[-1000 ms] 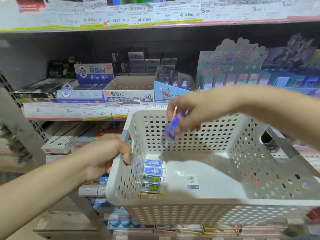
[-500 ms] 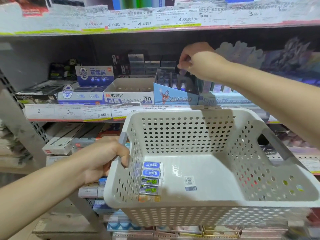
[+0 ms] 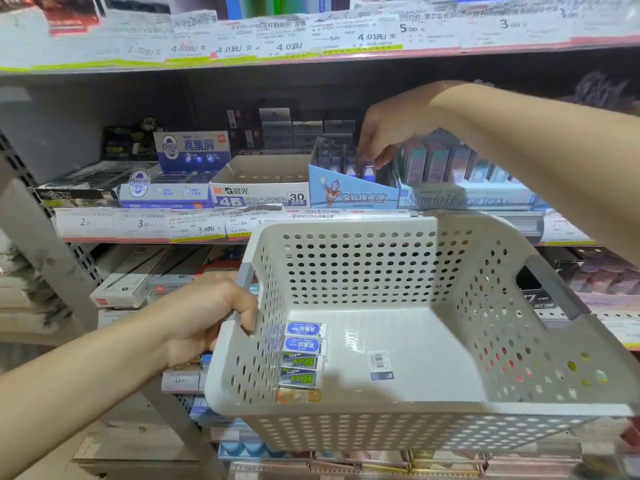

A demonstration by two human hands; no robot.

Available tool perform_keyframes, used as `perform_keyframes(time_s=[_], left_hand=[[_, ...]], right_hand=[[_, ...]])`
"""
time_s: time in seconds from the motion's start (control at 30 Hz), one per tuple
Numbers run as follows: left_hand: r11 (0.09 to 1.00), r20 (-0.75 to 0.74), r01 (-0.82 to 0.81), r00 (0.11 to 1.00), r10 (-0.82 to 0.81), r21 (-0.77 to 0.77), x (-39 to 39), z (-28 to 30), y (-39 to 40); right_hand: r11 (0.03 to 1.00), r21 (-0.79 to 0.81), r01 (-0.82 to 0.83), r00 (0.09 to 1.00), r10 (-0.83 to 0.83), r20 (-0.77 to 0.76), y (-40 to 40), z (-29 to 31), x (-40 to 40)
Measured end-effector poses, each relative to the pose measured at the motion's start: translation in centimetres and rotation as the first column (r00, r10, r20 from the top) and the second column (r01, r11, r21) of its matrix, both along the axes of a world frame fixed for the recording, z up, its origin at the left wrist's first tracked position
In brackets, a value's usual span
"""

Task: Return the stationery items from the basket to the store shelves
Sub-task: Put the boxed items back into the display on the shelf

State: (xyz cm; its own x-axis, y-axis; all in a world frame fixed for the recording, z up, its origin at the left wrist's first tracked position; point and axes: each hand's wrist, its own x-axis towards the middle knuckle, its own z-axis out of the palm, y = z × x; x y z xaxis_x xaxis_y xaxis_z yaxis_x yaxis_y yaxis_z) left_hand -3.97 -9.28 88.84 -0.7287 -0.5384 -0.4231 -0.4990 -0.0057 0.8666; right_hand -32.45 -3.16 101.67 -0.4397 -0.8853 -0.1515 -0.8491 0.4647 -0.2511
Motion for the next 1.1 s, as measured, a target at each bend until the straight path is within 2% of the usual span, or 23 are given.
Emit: perform_keyframes(time_s=[0.17, 0.4, 0.77, 1.0, 1.1], left_hand=[[1.000, 0.004, -0.014, 1.000, 0.014, 0.009, 0.1, 0.1, -0.1], [1.000, 0.028, -0.005, 1.000, 0.005, -0.024, 0.0, 0.1, 0.0], [1.000, 0.021, -0.017, 1.000, 0.017, 0.000, -0.1, 0.3, 0.1], [1.000, 0.009, -0.029, 1.000, 0.029, -0.009, -0.3, 0.2, 0.3], [0.999, -0.010, -0.040, 0.999, 0.040, -0.001, -0.5, 0.2, 0.4]], right_hand=[[0.999, -0.014, 0.050, 0.991, -0.048, 0.127, -1.1, -0.4, -0.4], [0.998, -0.063, 0.018, 0.987, -0.007, 0.162, -1.1, -0.7, -1.2], [0.993, -0.102, -0.067, 0.995, 0.074, 0.066, -0.7, 0.0, -1.7], [0.987, -0.136, -0.084, 0.988, 0.100, 0.114, -0.7, -0.3, -2.2], [0.985, -0.137, -0.106, 0.992, 0.114, 0.052, -0.9, -0.5, -2.3]])
